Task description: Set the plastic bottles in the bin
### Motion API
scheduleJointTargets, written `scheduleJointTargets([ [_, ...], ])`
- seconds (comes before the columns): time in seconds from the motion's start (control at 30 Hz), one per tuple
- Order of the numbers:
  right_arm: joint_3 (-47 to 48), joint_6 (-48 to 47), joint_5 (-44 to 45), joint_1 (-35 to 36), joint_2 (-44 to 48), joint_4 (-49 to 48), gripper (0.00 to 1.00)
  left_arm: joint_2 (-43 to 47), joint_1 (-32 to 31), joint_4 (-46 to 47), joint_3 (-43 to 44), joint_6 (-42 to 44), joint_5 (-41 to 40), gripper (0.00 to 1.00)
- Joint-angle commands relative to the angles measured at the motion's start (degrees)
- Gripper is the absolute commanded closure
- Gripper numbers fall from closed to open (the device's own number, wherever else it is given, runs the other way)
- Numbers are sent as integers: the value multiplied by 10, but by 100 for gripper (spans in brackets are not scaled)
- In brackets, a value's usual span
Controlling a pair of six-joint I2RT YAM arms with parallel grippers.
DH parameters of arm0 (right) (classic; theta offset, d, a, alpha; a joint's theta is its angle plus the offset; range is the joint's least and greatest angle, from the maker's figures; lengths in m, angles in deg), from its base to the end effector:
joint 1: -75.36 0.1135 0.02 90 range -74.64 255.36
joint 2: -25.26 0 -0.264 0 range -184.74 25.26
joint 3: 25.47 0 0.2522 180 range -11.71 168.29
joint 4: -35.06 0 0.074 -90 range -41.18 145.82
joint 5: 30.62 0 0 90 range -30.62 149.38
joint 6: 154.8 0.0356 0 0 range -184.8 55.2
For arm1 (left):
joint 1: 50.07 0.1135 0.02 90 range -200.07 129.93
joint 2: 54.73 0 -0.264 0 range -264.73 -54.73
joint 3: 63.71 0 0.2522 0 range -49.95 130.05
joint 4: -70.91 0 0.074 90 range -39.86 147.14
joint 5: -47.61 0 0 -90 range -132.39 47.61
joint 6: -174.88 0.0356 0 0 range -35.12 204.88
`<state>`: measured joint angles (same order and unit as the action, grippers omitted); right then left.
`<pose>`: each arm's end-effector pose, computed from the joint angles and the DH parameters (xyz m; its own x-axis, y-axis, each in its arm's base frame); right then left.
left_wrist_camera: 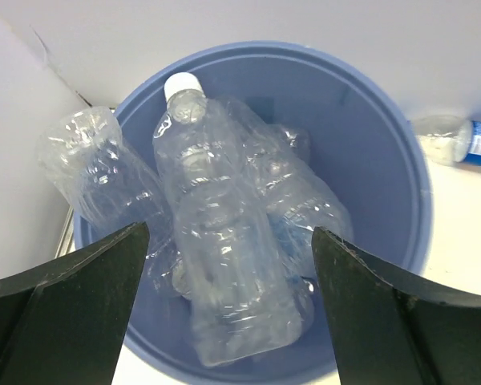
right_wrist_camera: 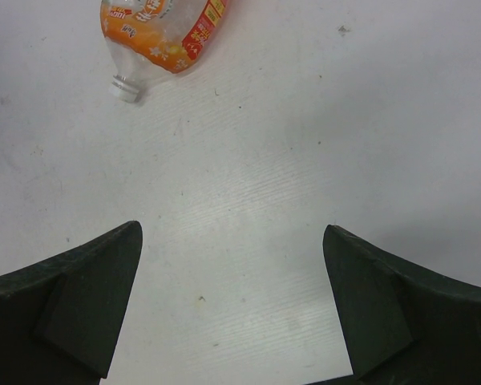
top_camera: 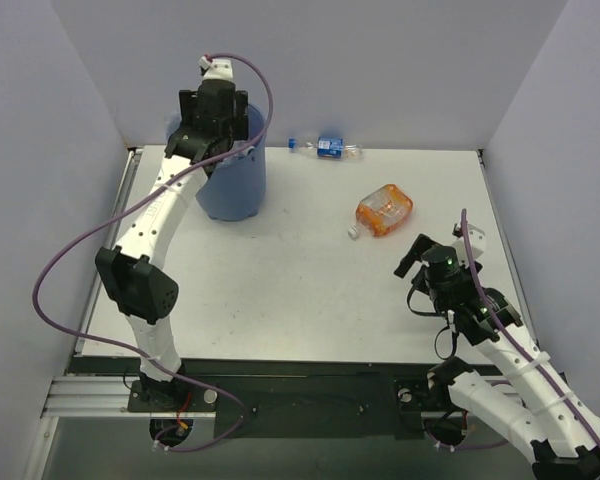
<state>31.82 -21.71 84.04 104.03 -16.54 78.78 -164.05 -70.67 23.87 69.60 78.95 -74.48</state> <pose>0.1475 0.0637 0.3065 -0.3806 0.4995 -0.7782 0.2007 0.8661 0.4578 0.4125 -0.1349 0.4244 -0.3481 0.0373 -0.9367 -0.1965 0.9741 0.1118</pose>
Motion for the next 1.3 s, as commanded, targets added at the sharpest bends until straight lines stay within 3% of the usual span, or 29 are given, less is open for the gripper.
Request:
scheduleJointTargets([
  [0.0, -12, 16, 17, 16, -9, -9, 10, 70, -13, -14, 39, 7, 5, 5],
  [0.07, -13, 20, 21, 24, -13, -12, 10, 76, -13, -22, 40, 0, 12, 5],
  [0.17, -13, 21, 28, 33, -16, -12, 10, 83, -13, -29, 42, -16, 18, 19],
  [0.27, -13, 22, 34, 39, -14, -12, 10, 88, -13, -41, 46, -47, 27, 25],
  [0.47, -19, 23, 42, 39, -6, -10, 10, 112, 4, -109, 39, -165, -55, 25],
  [0.77, -14, 11, 44, 39, -15, -10, 10, 256, 89, -45, -173, -362, 6, 26],
  [1.03, 2, 9, 67, 39, -21, 11, 6, 364, 91, -44, -307, -330, 40, 25],
  [1.27, 48, 4, 135, 39, -50, 46, 0, 490, 88, -7, -501, -253, 221, 24],
])
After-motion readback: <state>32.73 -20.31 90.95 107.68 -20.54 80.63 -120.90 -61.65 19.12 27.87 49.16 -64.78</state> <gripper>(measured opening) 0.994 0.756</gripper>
